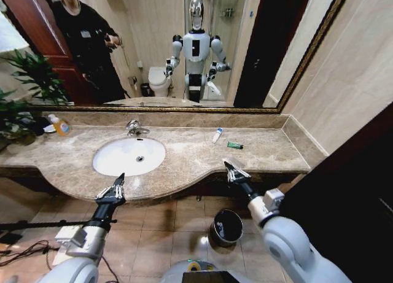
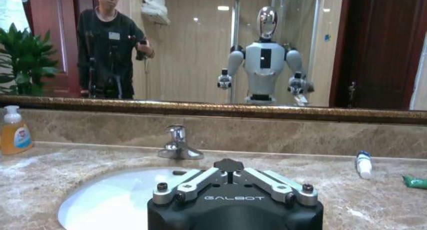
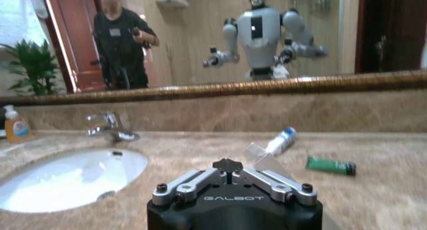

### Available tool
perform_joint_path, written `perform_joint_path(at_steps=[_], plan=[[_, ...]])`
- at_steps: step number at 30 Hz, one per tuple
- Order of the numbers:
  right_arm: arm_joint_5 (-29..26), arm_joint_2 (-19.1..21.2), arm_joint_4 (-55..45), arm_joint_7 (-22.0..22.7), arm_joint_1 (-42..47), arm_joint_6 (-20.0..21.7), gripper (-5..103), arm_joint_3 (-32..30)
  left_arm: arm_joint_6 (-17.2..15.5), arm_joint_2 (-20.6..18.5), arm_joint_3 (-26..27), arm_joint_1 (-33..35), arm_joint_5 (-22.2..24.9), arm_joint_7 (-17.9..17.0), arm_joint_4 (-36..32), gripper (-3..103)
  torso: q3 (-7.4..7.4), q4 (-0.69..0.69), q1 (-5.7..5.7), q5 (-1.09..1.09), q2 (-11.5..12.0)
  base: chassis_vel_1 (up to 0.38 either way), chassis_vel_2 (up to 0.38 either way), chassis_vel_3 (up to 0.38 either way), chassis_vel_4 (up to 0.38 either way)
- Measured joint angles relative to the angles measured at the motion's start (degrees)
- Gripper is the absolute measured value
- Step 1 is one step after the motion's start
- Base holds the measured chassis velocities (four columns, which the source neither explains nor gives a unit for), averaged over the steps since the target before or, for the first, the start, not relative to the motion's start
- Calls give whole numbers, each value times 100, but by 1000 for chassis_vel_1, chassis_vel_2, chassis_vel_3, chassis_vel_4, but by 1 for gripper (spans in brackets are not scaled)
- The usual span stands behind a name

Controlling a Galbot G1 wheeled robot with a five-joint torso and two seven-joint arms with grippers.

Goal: Pick up the trash from the sink and place it in the trash bin.

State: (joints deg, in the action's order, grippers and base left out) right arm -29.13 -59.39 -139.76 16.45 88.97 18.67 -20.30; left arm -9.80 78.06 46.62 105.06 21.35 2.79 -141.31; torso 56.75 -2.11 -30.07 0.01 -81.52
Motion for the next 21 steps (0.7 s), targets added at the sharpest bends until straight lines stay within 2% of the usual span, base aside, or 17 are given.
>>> perform_joint_path(at_steps=[3, 8, 10, 13, 21], plan=[[303, -183, 73, 213, 174, 90, 0, 79, 0, 0, 0, 0, 0, 0, 0, 0, 0, 0, 0, 0, 0, 0, 0, 0, 0], [374, -378, 496, 592, 118, 285, 0, 256, 0, 0, 0, 0, 0, 0, 0, 0, 0, -1, 0, 0, 1, 0, 0, 0, 0], [376, -429, 671, 592, 93, 269, 0, 282, 0, 0, 0, 0, 0, 0, 0, 0, 1, 0, -1, 0, 1, 0, 0, 0, 0], [416, -612, 1437, 345, -8, -45, 0, 307, 0, 0, 0, 0, 0, 0, 0, 0, 1, -1, -1, 0, 1, 0, 0, 0, 0], [500, -892, 2542, -171, -217, -468, 0, 295, 0, 0, 0, 0, 0, 0, 0, 0, 1, 0, -1, 0, 1, 0, 0, 0, 0]])
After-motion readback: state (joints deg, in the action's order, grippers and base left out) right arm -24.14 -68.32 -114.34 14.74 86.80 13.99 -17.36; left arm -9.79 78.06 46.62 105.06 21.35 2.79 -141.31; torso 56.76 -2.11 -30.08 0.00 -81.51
